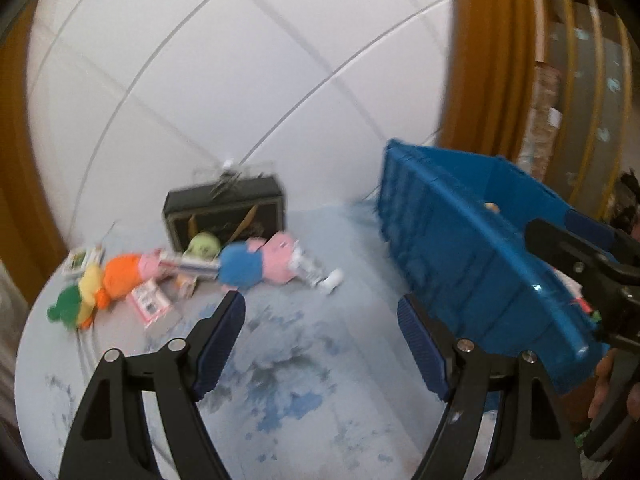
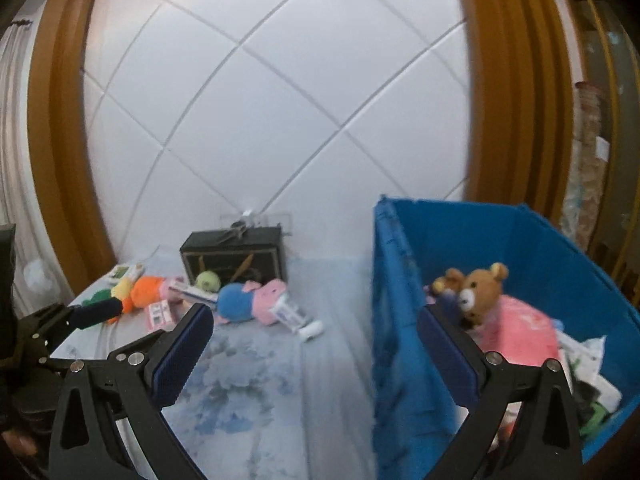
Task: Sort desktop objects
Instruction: 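Move both tools back toward the items on the bed, then grasp the white-red tissue pack with the left tool while the right grasps the white pill bottle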
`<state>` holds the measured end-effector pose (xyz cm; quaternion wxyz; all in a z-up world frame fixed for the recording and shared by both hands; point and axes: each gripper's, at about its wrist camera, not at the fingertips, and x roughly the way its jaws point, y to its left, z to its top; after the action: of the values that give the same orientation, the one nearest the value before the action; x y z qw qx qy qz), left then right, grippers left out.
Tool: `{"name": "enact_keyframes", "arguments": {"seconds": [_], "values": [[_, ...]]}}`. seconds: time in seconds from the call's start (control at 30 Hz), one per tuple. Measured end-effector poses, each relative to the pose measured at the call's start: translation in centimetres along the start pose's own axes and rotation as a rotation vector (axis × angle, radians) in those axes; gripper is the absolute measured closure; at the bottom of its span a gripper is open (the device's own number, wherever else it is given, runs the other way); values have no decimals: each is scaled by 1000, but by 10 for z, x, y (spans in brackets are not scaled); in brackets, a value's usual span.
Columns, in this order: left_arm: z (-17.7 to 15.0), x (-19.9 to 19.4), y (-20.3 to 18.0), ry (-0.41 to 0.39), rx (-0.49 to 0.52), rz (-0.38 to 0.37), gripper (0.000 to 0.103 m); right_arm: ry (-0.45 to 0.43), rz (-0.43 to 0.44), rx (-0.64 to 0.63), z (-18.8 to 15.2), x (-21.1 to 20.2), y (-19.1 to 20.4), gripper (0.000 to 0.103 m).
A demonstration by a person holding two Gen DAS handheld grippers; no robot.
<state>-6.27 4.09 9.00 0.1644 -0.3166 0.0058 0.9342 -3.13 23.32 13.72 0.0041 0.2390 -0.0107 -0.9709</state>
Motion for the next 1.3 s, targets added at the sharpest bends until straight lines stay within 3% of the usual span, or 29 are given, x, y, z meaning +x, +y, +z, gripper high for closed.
{"name": "enact_keyframes", "arguments": {"seconds": [0.37, 0.73, 0.97, 1.1, 1.17, 1.23, 1.3], "values": [[-28, 69, 129, 163, -199, 195, 25, 174, 45, -20, -13, 104, 27, 0], [-57, 184, 261, 367, -396, 339, 25, 382, 24, 32, -41, 265, 18, 0], [-39, 266, 304, 431, -458, 375, 25, 511, -13, 49, -70, 363, 5, 0], [-39, 313, 324, 518, -508, 437, 24, 564, -42, 78, -86, 408, -6, 0], [-39, 323, 329, 519, -540, 412, 20, 597, -50, 82, -94, 426, -11, 0], [-38, 333, 330, 534, -530, 446, 12, 641, -45, 86, -105, 444, -17, 0], [-40, 347, 330, 572, -505, 486, 12, 664, -45, 99, -114, 455, -21, 0]]}}
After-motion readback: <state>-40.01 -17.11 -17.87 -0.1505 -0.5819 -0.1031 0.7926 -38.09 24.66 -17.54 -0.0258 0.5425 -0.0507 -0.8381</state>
